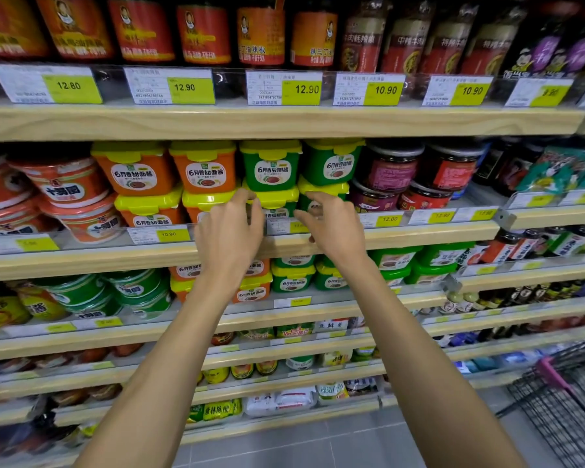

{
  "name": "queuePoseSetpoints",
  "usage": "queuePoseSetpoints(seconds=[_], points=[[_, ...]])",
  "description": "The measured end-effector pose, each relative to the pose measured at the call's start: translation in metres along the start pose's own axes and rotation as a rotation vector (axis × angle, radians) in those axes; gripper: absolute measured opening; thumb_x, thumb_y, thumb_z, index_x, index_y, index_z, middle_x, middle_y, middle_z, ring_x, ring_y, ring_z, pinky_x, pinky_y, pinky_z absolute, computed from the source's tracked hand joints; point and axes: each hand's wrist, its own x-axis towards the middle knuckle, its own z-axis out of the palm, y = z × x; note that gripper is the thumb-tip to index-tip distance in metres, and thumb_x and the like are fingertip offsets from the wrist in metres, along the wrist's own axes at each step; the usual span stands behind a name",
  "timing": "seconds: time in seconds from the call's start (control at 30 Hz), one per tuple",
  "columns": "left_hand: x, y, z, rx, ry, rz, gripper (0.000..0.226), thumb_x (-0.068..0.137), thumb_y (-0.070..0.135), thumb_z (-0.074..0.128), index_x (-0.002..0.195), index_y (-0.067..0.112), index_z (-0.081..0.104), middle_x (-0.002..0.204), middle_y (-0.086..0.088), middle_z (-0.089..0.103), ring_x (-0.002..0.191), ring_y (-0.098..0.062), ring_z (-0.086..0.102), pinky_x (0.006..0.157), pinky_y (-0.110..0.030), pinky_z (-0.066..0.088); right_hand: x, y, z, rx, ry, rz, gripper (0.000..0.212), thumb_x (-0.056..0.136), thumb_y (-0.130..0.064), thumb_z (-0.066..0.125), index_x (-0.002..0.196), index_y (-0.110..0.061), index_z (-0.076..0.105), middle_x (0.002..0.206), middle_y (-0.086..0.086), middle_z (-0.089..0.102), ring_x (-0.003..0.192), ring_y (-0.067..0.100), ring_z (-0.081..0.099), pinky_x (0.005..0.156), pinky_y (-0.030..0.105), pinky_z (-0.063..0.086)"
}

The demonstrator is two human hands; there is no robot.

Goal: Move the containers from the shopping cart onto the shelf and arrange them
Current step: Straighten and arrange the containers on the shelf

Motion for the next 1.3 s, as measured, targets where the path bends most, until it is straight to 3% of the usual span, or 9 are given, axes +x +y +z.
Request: queuePoseSetpoints(seconds=[0.1, 0.3, 0.4, 0.6, 0.77, 1.0, 1.3], points=[[0.0, 0.015, 0.0, -0.01, 0.004, 0.08, 0.028, 0.101, 0.037, 0.048, 0.115, 0.021, 0.065, 0.081, -0.001, 0.074, 0.073, -0.032, 0.069, 0.057, -0.036, 0.05, -0.005, 0.008, -0.013, -0.119, 0.05, 0.019, 0.046, 0.093, -0.044, 0.064, 0.134, -0.023, 0.062, 0.108, 0.006, 0.074, 0.103, 0.03, 0.068, 0.08, 0.043, 0.056], [0.002, 0.048, 0.023, -0.043, -0.11, 0.151, 0.032, 0.1, 0.038, 0.05, 0.123, 0.018, 0.061, 0.092, -0.002, 0.076, 0.084, -0.033, 0.07, 0.061, -0.037, 0.051, -0.003, 0.031, -0.042, -0.225, 0.154, 0.051, 0.042, 0.093, -0.045, 0.064, 0.127, -0.019, 0.063, 0.106, 0.007, 0.074, 0.101, 0.032, 0.067, 0.075, 0.04, 0.055], [0.006, 0.063, 0.036, 0.009, -0.094, 0.153, 0.033, 0.101, 0.038, 0.049, 0.124, 0.018, 0.06, 0.094, -0.004, 0.075, 0.086, -0.034, 0.069, 0.058, -0.034, 0.04, 0.005, 0.042, -0.053, -0.192, 0.163, 0.044, 0.047, 0.094, -0.043, 0.063, 0.134, -0.019, 0.06, 0.115, 0.009, 0.072, 0.108, 0.033, 0.066, 0.08, 0.04, 0.052], [0.018, 0.085, 0.053, 0.092, -0.033, 0.082, 0.039, 0.102, 0.042, 0.049, 0.126, 0.013, 0.06, 0.091, -0.013, 0.073, 0.083, -0.037, 0.069, 0.057, -0.035, 0.043, 0.033, 0.055, -0.056, -0.023, 0.084, 0.021, 0.055, 0.095, -0.046, 0.061, 0.14, -0.015, 0.053, 0.124, 0.012, 0.069, 0.115, 0.036, 0.063, 0.089, 0.044, 0.053], [0.025, 0.099, 0.061, 0.167, 0.005, -0.015, 0.037, 0.102, 0.041, 0.051, 0.12, 0.01, 0.06, 0.089, -0.018, 0.07, 0.082, -0.042, 0.068, 0.056, -0.036, 0.041, 0.049, 0.062, -0.048, 0.077, 0.042, -0.024, 0.045, 0.096, -0.042, 0.06, 0.132, -0.014, 0.055, 0.115, 0.013, 0.07, 0.107, 0.039, 0.065, 0.083, 0.047, 0.054], [0.024, 0.11, 0.066, 0.147, 0.013, -0.078, 0.029, 0.101, 0.036, 0.053, 0.103, 0.008, 0.061, 0.087, -0.018, 0.067, 0.079, -0.041, 0.066, 0.059, -0.048, 0.055, 0.057, 0.065, -0.04, 0.145, 0.03, -0.047, 0.035, 0.096, -0.041, 0.061, 0.117, -0.013, 0.063, 0.103, 0.011, 0.073, 0.098, 0.037, 0.068, 0.075, 0.044, 0.056], [0.033, 0.1, 0.068, 0.176, 0.002, -0.131, 0.028, 0.102, 0.028, 0.053, 0.089, 0.007, 0.065, 0.083, -0.02, 0.067, 0.081, -0.042, 0.066, 0.059, -0.039, 0.045, 0.054, 0.054, -0.04, 0.074, 0.097, -0.029, 0.032, 0.095, -0.04, 0.064, 0.114, -0.014, 0.062, 0.097, 0.01, 0.073, 0.094, 0.037, 0.068, 0.066, 0.034, 0.043]])
